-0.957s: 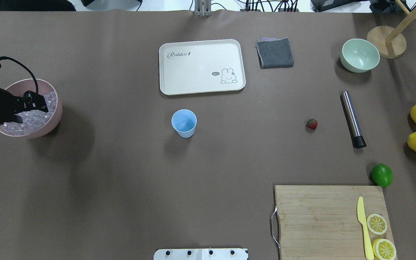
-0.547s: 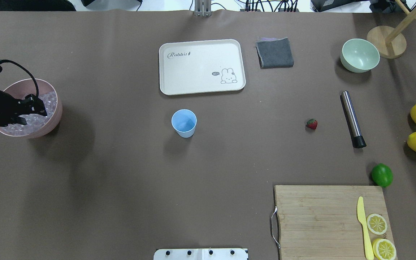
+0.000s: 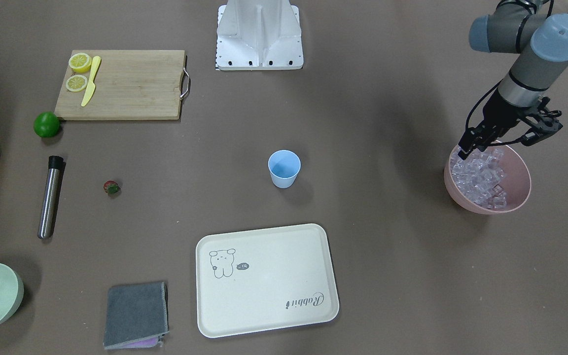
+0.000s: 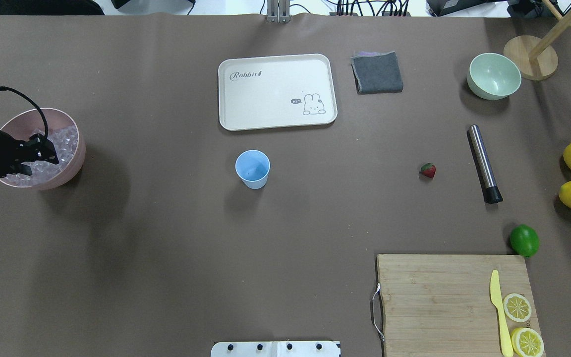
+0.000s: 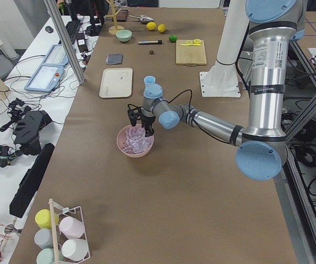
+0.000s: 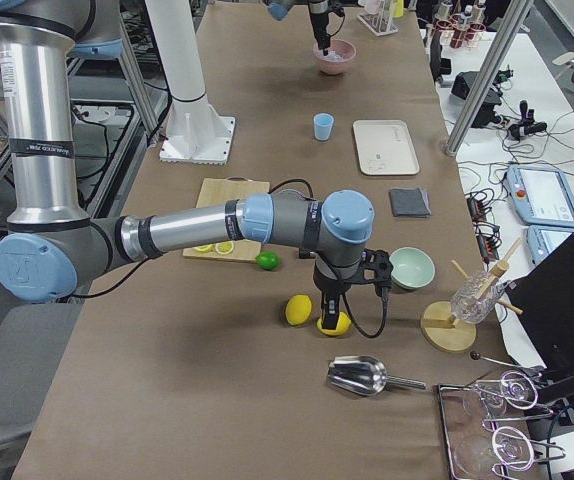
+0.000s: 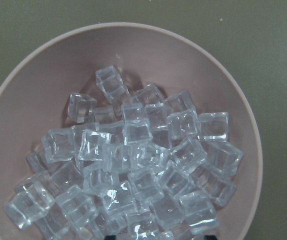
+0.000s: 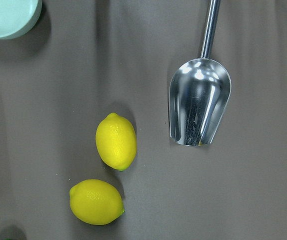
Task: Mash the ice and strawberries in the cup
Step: 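Grasp an ice cube from the pink bowl with the left gripper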
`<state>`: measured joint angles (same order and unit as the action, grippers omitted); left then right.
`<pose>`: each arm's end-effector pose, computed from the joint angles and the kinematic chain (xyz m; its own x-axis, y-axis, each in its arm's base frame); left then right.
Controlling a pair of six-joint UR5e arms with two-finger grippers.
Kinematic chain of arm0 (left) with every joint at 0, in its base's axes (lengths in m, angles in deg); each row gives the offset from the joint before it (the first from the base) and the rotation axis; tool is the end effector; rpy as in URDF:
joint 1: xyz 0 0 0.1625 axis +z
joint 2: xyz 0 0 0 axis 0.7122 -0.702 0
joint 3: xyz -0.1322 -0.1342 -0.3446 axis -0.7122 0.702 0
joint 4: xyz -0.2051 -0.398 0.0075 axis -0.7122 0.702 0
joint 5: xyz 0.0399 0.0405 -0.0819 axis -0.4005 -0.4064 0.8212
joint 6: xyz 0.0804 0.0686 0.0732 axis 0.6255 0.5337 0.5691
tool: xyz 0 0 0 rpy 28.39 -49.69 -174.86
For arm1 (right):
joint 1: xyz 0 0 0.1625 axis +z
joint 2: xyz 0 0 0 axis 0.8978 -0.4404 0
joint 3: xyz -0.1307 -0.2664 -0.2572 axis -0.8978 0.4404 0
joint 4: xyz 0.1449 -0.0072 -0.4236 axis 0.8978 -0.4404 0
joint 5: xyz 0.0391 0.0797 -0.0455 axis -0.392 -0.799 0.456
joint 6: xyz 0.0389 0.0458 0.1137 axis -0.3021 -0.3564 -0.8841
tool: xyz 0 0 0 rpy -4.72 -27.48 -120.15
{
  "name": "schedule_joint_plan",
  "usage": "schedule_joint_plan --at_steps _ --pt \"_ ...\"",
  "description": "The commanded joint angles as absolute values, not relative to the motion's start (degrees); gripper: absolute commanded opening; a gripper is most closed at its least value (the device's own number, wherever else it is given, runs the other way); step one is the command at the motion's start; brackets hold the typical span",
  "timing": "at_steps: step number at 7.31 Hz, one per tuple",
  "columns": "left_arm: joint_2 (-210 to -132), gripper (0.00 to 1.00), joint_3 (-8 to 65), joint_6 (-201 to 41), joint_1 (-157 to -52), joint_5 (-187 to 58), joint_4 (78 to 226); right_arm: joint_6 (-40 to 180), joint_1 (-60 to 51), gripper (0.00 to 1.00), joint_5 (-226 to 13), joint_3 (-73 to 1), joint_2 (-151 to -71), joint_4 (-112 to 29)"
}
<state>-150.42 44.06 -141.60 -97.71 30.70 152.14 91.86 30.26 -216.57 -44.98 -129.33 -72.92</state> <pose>0.2805 -0.4867 0.4602 0.5663 -0.3887 -0.7268 0.4023 0.9000 -0.1678 0.0825 -0.5144 0.5575 0.7277 0.0101 0.6858 -0.0028 0.9999 -0.0117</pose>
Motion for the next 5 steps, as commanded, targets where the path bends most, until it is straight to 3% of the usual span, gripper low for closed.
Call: schedule_joint_plan --at_steps 1,5 --pt "-150.28 0.66 44.1 -141.68 -97.71 30.7 152.33 91.86 30.26 1.0 -216.5 -44.99 -129.34 -72.92" --pt "-150.46 0.66 43.31 -141.68 -97.54 30.7 152.42 91.86 30.35 1.0 -216.42 -45.17 -129.25 -72.92"
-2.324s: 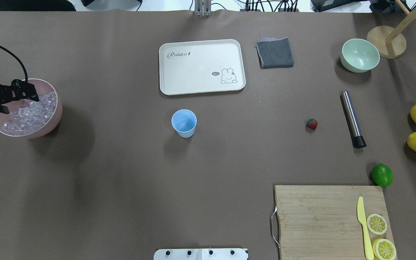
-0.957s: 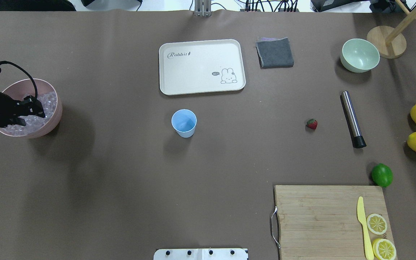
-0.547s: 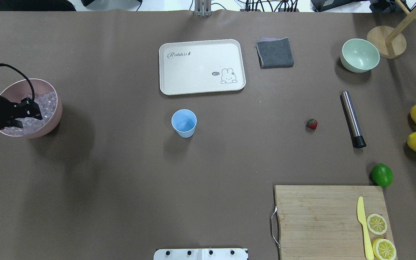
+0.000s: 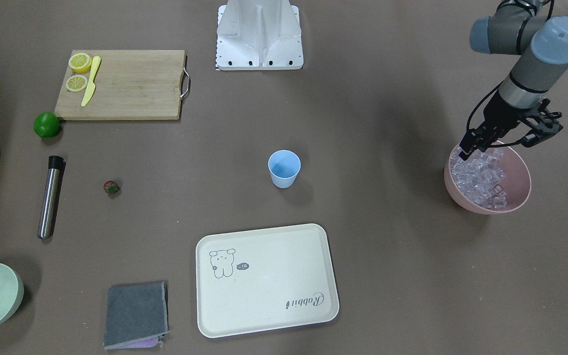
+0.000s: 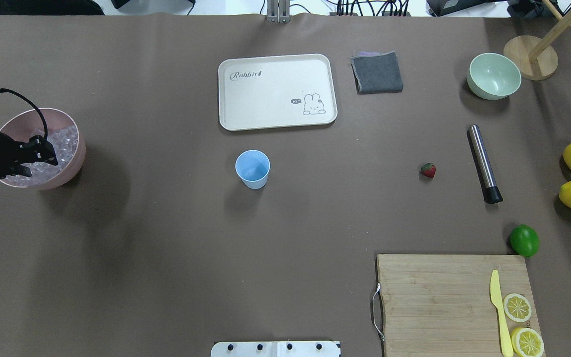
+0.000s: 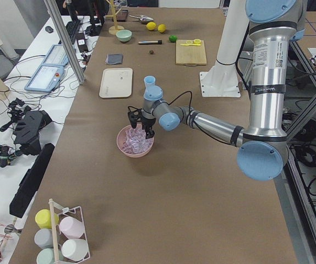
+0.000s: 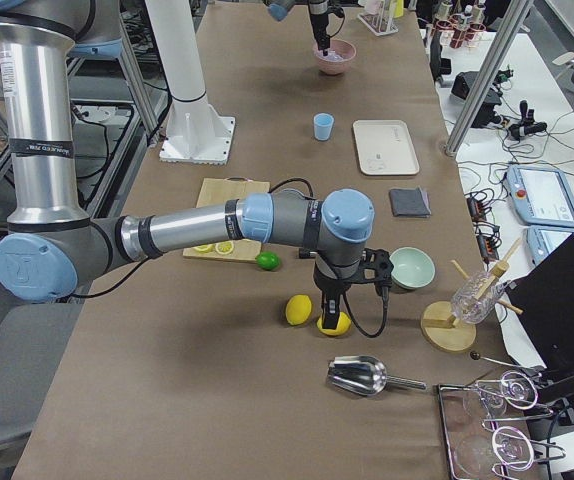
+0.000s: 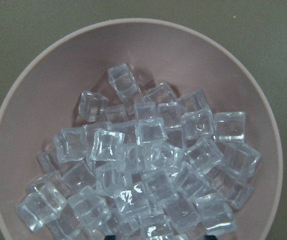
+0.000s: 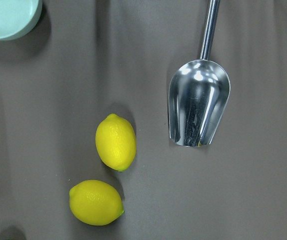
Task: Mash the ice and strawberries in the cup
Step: 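Grasp an ice cube from the pink bowl with the left gripper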
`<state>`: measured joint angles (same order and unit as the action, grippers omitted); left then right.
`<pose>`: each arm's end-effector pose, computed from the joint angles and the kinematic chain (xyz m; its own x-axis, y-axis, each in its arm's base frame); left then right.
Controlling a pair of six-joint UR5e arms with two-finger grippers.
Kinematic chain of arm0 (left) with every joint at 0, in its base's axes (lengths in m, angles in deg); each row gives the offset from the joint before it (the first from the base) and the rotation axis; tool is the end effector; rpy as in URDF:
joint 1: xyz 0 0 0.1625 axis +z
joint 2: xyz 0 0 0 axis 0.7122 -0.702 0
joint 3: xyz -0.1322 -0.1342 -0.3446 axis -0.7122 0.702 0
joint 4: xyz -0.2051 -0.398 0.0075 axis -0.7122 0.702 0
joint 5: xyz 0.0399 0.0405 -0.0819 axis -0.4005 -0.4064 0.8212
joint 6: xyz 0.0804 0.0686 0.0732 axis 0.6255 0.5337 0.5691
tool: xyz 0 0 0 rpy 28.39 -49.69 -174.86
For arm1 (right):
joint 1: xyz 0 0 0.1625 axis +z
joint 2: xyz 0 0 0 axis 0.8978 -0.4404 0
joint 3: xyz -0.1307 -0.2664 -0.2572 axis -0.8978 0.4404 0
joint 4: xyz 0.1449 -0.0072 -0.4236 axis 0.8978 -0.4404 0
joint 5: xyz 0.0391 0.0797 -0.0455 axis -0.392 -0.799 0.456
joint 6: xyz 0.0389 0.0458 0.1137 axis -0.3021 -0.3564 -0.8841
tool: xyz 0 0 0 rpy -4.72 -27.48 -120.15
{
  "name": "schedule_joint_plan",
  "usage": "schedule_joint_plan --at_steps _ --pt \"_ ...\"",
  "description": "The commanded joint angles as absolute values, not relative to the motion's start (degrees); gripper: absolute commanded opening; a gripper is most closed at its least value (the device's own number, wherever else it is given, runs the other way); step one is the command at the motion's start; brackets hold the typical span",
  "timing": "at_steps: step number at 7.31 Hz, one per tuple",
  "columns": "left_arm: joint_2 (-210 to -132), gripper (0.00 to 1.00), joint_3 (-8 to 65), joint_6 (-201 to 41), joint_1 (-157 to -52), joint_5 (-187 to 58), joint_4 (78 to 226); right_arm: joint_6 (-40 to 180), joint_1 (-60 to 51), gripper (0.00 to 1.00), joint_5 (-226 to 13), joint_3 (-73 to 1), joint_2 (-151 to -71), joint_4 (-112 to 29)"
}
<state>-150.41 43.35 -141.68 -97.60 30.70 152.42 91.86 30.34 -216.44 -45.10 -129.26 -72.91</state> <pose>0.2821 -0.4871 0.4665 0.5699 -0.3932 -0.7215 0.4022 0.8992 -0.1724 0.0835 -0.5148 0.5559 0.7294 0.0087 0.6840 -0.0041 1.0000 -0.0084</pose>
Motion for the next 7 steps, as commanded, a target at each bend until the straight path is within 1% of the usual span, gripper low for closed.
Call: schedule_joint_plan --at_steps 1,4,5,6,7 --pt "-150.46 0.66 43.31 -141.68 -97.01 30.7 152.42 91.86 30.44 1.0 -216.42 -45.17 -129.25 -72.92" --pt "-150.46 0.67 43.22 -141.77 -96.04 30.7 152.42 91.86 30.44 1.0 -216.42 -45.08 -129.34 -72.92" --pt "-150.46 0.66 43.22 -141.77 -95.95 30.7 152.42 91.86 30.44 1.0 -216.42 -45.08 -129.34 -72.92" --pt "-150.37 0.63 43.22 -141.77 -95.95 30.7 152.42 91.86 30.44 1.0 -216.42 -45.08 -129.69 -72.92" --pt "-150.37 0.63 43.22 -141.85 -95.95 30.7 152.42 91.86 30.53 1.0 -216.42 -45.08 -129.69 -72.92"
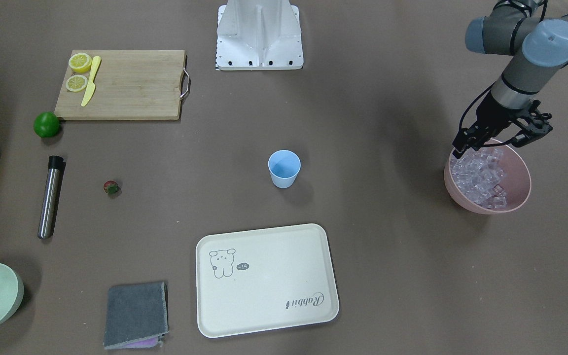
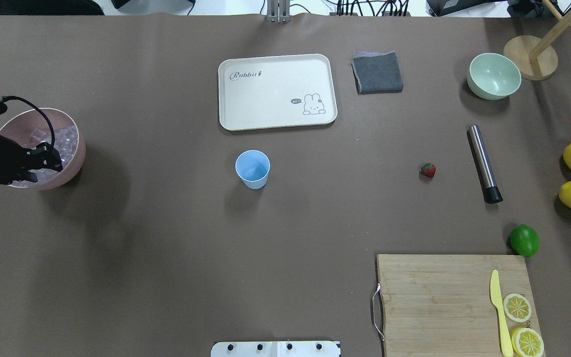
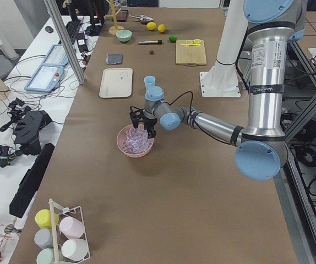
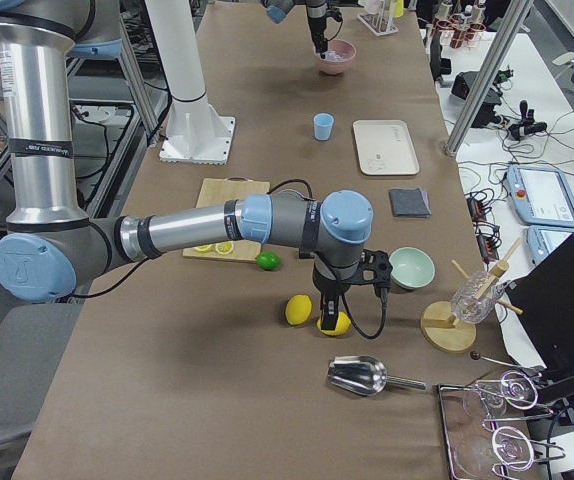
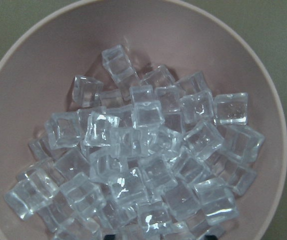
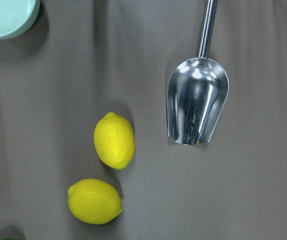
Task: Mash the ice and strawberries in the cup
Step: 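Grasp an ice cube from the pink bowl with the left gripper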
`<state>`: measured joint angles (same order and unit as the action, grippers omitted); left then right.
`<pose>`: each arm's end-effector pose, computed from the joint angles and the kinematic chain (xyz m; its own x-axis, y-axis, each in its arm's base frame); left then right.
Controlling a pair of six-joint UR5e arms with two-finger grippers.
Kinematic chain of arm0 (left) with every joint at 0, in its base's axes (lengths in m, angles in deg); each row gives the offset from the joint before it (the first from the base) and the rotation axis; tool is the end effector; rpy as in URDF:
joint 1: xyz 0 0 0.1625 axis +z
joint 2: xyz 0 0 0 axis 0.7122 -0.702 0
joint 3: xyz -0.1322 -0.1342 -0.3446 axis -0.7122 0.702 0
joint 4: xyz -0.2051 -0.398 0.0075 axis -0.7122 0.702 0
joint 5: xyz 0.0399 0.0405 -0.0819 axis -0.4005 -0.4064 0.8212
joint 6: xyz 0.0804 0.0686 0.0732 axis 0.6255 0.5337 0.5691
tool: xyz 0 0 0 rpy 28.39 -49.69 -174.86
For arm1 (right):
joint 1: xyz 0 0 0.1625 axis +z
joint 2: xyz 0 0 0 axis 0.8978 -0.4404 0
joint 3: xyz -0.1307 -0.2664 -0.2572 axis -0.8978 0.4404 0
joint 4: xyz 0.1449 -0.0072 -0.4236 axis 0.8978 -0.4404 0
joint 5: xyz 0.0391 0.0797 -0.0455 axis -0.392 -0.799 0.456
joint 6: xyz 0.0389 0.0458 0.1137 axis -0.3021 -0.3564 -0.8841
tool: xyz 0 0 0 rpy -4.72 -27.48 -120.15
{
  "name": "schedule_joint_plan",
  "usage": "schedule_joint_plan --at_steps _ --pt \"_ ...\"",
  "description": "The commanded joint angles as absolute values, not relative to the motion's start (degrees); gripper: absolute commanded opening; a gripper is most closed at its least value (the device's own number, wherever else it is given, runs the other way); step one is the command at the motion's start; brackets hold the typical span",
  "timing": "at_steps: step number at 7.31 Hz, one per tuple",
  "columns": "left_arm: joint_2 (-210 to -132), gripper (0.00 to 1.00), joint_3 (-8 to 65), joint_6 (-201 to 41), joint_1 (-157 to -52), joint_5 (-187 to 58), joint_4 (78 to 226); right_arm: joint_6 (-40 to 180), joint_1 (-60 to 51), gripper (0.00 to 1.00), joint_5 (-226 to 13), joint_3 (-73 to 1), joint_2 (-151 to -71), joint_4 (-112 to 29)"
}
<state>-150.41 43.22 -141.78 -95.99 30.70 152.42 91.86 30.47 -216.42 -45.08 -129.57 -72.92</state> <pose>0.2958 -0.4791 0.4678 0.5811 -0.3799 -0.7197 0.3780 0.9092 -0.1747 0.0846 -0.5124 0.5590 0.7293 0.0144 0.6840 -0.0063 0.9999 -0.0143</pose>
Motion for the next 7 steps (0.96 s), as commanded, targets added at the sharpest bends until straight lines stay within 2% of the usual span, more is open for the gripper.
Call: schedule_joint_plan --at_steps 1,2,3,5,6,7 --pt "-150.37 0.63 43.04 -141.77 -95.95 30.7 152.42 91.86 30.53 1.0 -216.42 -45.17 -129.69 -72.92" --pt "-150.37 0.63 43.04 -141.77 -95.95 30.7 152.42 91.86 30.61 1.0 -216.42 -45.17 -129.69 -72.92" --pt "-150.37 0.58 43.04 -141.77 -95.69 30.7 152.42 91.86 30.61 1.0 -216.42 -45.08 -129.6 -72.92" --pt "-150.37 0.17 43.04 -141.77 -95.69 30.61 152.34 91.86 30.61 1.0 -216.42 -45.08 -129.6 -72.92" --pt "-150.63 0.06 43.3 -141.77 -95.69 30.61 152.42 91.86 30.61 1.0 -216.42 -45.08 -129.6 -72.92" --pt "-150.63 0.01 43.48 -141.68 -95.86 30.61 152.42 91.86 30.61 1.0 -216.42 -45.08 -129.6 -72.92"
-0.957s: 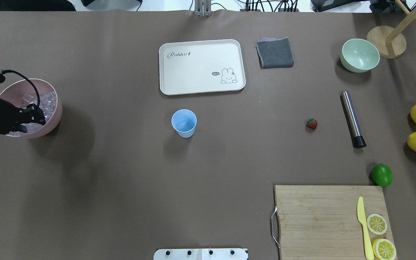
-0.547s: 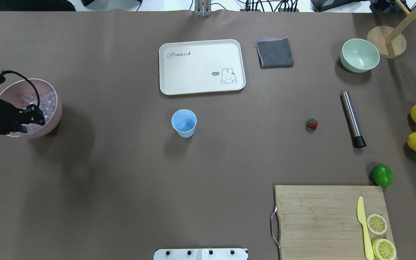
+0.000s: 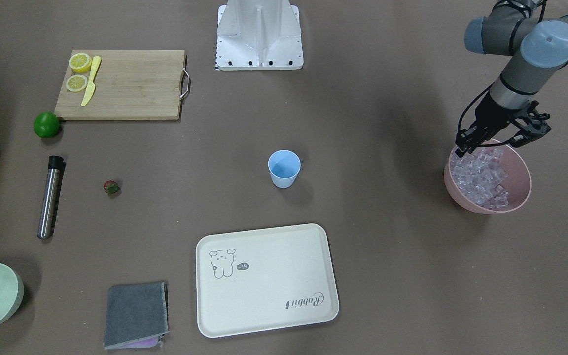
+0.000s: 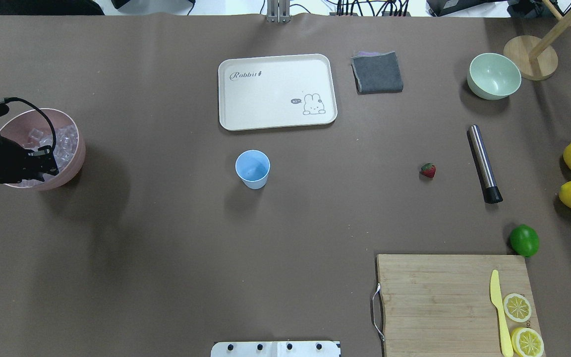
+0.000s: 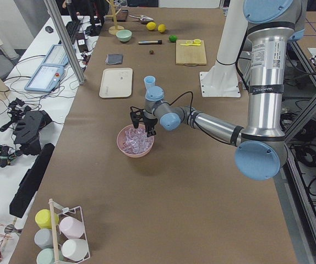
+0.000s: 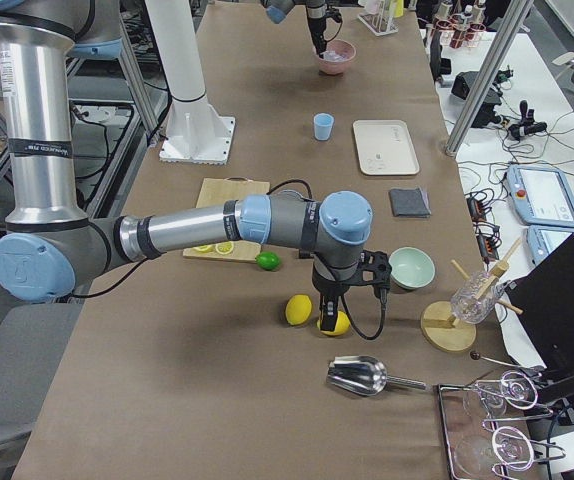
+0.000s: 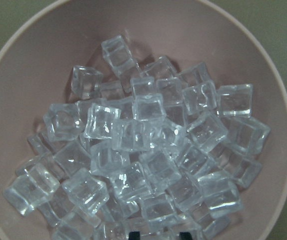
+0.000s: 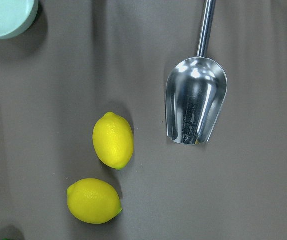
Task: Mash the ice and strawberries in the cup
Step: 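Grasp an ice cube from the pink bowl with the left gripper, then carry the ice cube with the left gripper over the light-blue cup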
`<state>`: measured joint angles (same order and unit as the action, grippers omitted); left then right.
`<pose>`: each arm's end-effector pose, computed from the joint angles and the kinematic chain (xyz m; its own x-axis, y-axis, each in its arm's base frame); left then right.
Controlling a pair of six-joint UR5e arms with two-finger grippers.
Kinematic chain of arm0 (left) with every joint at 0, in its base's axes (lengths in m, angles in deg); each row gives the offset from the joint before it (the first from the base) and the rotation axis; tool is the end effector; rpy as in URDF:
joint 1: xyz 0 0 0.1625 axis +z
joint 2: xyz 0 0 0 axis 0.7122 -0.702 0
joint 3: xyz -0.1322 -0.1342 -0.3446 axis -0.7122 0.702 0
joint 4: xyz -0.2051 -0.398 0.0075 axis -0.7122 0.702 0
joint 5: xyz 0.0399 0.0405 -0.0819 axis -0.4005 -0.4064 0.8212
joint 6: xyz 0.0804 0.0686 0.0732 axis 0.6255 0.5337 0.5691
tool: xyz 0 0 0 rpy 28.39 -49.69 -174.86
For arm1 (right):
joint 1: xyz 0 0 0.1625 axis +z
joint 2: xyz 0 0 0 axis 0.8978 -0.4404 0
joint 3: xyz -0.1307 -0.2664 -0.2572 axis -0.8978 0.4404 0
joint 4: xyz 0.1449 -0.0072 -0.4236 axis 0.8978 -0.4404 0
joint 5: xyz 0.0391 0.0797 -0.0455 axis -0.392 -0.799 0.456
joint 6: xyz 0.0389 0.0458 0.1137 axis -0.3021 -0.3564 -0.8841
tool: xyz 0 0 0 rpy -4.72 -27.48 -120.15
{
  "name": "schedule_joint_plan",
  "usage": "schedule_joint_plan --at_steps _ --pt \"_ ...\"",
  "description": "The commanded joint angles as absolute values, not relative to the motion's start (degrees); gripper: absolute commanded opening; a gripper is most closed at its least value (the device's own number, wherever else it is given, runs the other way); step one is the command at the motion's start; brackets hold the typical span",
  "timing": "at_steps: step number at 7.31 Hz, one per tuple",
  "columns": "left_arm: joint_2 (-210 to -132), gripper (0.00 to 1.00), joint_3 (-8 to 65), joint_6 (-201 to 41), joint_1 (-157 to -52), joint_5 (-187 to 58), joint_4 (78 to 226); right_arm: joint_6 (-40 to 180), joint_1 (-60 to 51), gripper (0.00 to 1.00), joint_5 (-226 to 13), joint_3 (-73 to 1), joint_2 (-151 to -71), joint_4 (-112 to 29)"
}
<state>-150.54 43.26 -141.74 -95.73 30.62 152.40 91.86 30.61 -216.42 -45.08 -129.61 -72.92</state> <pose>0.2983 -0.4784 0.4662 0.5821 -0.3752 -0.7214 0.3742 0.9113 -0.1721 0.0858 -0.5120 0.5593 0.7293 0.0166 0.6840 -0.0087 0.9998 -0.0150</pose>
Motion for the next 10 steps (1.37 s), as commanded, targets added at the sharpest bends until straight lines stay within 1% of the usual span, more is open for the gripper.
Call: schedule_joint_plan --at_steps 1,2,5,6,8,9,10 --pt "-150.63 0.0 44.35 -141.59 -96.3 30.61 152.34 91.86 30.7 1.0 -216.42 -45.17 -129.52 -72.92" --pt "-150.37 0.0 45.23 -141.42 -96.83 30.52 152.25 91.86 30.79 1.0 -216.42 -45.17 -129.43 -72.92" --pt "-150.28 0.0 45.77 -135.63 -106.64 30.52 152.16 91.86 30.79 1.0 -216.33 -45.17 -129.51 -72.92" --pt "-151.5 0.0 46.11 -135.7 -107.11 30.52 152.25 91.86 30.79 1.0 -216.33 -45.17 -129.6 -72.92" --pt "-158.77 0.0 46.2 -140.49 -106.59 31.31 152.33 91.86 30.79 1.0 -216.33 -45.34 -129.52 -72.92" --pt "-165.68 0.0 45.77 -148.02 -104.24 31.4 152.16 91.86 30.79 1.0 -216.33 -45.34 -129.43 -72.92" --pt "-171.06 0.0 45.24 -155.4 -98.3 30.44 151.98 91.77 30.79 1.0 -216.24 -45.34 -129.34 -72.92"
